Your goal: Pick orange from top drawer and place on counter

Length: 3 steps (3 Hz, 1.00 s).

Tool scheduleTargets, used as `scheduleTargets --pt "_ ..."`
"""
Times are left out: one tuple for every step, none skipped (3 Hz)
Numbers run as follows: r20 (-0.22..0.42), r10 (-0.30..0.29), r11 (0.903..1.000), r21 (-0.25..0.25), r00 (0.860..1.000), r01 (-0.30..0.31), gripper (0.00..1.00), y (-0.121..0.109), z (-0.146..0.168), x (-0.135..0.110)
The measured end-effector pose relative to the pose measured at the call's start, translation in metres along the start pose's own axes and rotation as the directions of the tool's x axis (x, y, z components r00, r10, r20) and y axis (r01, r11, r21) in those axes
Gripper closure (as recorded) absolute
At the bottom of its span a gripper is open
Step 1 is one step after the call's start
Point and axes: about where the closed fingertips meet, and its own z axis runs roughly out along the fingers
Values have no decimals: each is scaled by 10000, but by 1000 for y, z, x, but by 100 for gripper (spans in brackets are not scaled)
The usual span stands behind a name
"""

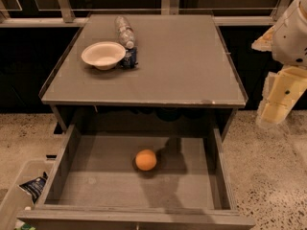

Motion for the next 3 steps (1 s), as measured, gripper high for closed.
scheduleTargets --pt "4 7 10000 -1 10000 -7 0 0 0 0" --pt "95 172 9998 -37 9998 -171 0 3 3 5" --pt "327 1049 9922 -715 9939 -1024 0 20 27 33"
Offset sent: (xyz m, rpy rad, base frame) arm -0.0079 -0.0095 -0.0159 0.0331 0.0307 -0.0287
